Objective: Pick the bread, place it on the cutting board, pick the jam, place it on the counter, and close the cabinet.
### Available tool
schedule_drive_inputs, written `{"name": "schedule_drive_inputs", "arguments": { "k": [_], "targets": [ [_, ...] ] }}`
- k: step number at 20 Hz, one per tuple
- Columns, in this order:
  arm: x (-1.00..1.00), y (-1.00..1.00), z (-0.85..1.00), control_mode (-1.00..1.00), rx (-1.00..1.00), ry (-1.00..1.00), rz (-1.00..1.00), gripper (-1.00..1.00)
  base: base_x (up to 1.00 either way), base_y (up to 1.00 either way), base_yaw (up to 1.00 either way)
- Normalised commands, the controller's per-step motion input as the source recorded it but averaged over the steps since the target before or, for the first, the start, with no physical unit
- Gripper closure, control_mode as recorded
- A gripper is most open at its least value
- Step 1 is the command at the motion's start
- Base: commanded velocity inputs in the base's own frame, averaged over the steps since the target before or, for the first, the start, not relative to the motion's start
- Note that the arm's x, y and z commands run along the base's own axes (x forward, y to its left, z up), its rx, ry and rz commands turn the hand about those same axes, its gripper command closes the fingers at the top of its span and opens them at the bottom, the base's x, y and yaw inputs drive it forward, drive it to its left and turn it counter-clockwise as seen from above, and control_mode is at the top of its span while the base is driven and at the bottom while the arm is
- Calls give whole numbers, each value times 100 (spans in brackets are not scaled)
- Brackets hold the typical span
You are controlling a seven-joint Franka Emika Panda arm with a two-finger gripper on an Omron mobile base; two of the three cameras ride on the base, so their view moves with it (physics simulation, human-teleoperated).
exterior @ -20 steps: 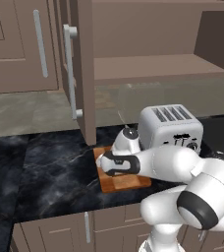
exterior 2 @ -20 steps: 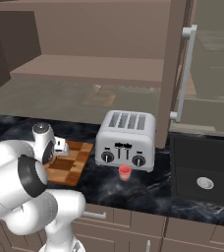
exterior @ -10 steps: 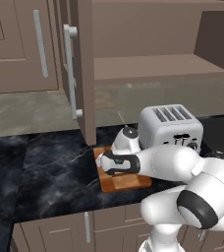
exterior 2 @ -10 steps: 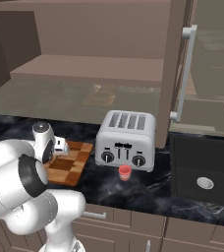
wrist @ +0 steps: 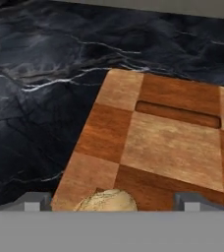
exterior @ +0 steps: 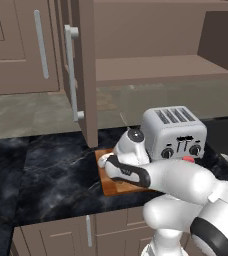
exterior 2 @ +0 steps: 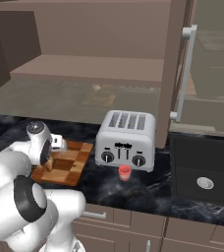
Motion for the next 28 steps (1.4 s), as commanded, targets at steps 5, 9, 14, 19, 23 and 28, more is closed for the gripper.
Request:
{"name": "schedule_drive_inputs", "arguments": {
  "k": [5,9,14,19,23,28],
  "targets": [
    [-18,0,42,-100,0,-20,0,-100,0,0,0],
    [-16,0,48,-100,0,-21,0,-100,0,0,0],
    [-7,0,45,-100,0,-20,0,-100,0,0,0],
    [-12,0,39,-100,0,-19,0,-100,0,0,0],
    [-18,0,39,-100,0,-19,0,-100,0,0,0],
    [-19,0,34,-100,0,-16,0,-100,0,0,0]
  ]
}}
